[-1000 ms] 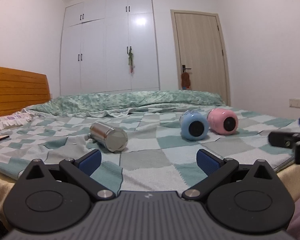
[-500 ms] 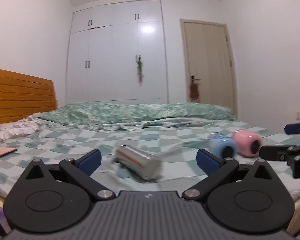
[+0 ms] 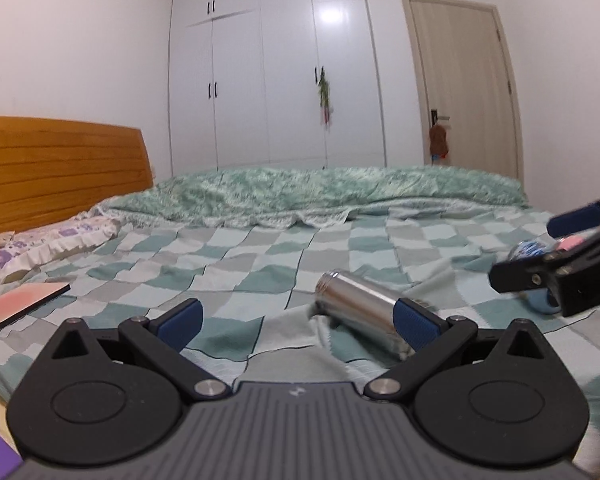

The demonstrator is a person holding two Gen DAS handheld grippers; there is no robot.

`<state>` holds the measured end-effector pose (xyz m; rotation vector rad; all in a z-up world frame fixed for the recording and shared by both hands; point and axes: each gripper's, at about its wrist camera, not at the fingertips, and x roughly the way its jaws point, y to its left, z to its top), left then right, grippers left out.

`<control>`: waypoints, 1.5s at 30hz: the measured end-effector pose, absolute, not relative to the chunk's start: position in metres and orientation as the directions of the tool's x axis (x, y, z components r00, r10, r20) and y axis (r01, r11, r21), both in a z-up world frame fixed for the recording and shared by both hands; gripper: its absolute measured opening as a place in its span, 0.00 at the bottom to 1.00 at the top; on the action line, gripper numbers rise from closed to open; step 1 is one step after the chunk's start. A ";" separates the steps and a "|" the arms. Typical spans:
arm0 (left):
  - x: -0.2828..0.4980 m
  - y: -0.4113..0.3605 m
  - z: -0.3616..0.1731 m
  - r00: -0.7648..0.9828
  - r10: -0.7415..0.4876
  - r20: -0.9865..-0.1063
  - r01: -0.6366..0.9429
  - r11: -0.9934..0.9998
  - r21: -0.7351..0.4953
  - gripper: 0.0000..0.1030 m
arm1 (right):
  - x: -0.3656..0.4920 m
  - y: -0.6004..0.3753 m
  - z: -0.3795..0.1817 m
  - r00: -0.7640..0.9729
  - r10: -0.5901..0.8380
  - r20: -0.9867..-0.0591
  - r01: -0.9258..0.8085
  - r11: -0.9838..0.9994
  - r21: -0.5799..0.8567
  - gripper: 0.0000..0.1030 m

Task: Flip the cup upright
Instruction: 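Move the right gripper to the lying silver cup and close on it, then lift the silver cup with the right gripper and carry it across the bed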

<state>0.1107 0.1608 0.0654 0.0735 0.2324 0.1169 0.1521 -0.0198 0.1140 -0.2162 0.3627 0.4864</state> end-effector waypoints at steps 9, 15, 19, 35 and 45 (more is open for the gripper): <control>0.157 0.175 0.054 0.937 0.164 -0.309 -0.136 0.984 0.112 1.00 | 0.215 0.021 0.111 0.772 0.402 -0.493 -0.524 0.841 -0.135 1.00; 0.182 0.183 0.043 0.907 0.183 -0.379 -0.140 0.980 0.139 1.00 | 0.259 0.044 0.096 0.728 0.393 -0.561 -0.544 0.830 -0.124 1.00; 0.192 0.187 0.030 0.883 0.196 -0.427 -0.147 0.978 0.145 1.00 | 0.286 0.055 0.083 0.670 0.409 -0.619 -0.563 0.824 -0.064 0.99; 0.172 0.180 0.033 0.882 0.149 -0.447 -0.100 0.986 0.131 1.00 | 0.297 0.053 0.059 0.561 0.454 -0.693 -0.562 0.823 0.084 0.60; 0.114 0.165 0.058 0.904 0.099 -0.415 -0.055 0.991 0.118 1.00 | 0.214 0.018 0.090 0.616 0.449 -0.647 -0.508 0.854 0.109 0.60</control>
